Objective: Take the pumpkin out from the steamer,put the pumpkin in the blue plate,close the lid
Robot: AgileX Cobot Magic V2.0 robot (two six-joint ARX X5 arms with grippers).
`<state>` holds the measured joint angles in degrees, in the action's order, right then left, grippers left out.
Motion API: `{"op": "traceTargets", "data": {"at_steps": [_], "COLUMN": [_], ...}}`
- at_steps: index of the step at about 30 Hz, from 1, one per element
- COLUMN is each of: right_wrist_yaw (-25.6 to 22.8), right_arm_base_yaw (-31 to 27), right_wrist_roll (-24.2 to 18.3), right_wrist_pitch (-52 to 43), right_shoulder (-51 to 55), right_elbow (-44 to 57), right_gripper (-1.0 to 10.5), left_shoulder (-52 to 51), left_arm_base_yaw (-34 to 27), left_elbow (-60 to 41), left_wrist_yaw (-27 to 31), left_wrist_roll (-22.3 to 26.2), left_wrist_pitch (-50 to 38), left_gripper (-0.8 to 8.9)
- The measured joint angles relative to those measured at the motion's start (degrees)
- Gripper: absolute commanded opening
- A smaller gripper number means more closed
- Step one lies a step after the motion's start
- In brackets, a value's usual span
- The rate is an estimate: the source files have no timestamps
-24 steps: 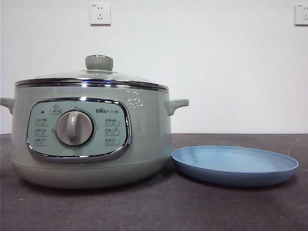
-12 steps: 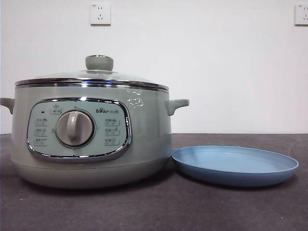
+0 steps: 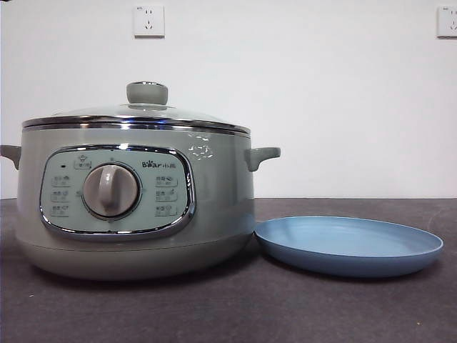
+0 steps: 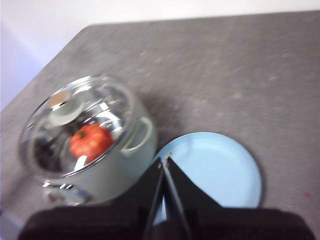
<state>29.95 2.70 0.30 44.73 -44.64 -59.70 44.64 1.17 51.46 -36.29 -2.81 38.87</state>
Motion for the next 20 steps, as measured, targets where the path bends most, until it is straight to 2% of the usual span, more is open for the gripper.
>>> {"op": "traceTargets", "data": {"at_steps": [3,5,6,8,9,10,15,20], "right_wrist_yaw": [4.9,7.2,7.3,7.3,7.3,7.2,7.2,7.2], "right_arm_base_yaw": [0.0,0.0,0.0,0.0,0.0,0.0,0.0,0.0], "right_wrist_roll": [-2.4,-3.2,-3.4,-3.6,-3.6,-3.6,-3.5,-3.5], "right_wrist_pitch": [2.0,2.2,2.3,2.4,2.4,2.4,2.4,2.4], "right_shoulder": [-2.4,-3.7,-4.2,-5.1,-5.4,-5.6,-6.3,-6.6], "right_elbow": [-1.4,-1.5,-1.5,-1.5,-1.5,-1.5,-1.5,-1.5], "right_gripper": [0.3,1.6,2.3,3.7,4.1,4.2,4.1,4.1], "left_shoulder": [1.0,1.3,1.4,1.6,1.7,1.7,1.7,3.4], "left_arm_base_yaw": [1.3,2.2,2.5,3.3,3.5,3.7,5.3,8.3], "left_elbow": [1.1,1.1,1.1,1.1,1.1,1.1,1.1,2.3], "left_wrist_yaw": [-1.3,-2.3,-2.4,-2.3,-2.2,-2.1,0.7,7.3], "left_wrist_roll": [0.7,0.9,0.9,0.9,0.9,0.9,-0.3,-1.5], "left_wrist_pitch": [-0.1,-0.6,-0.8,-0.8,-0.9,-1.0,-3.2,-6.0], "left_gripper": [0.0,0.31,0.97,3.18,3.86,4.09,4.09,4.09]}}
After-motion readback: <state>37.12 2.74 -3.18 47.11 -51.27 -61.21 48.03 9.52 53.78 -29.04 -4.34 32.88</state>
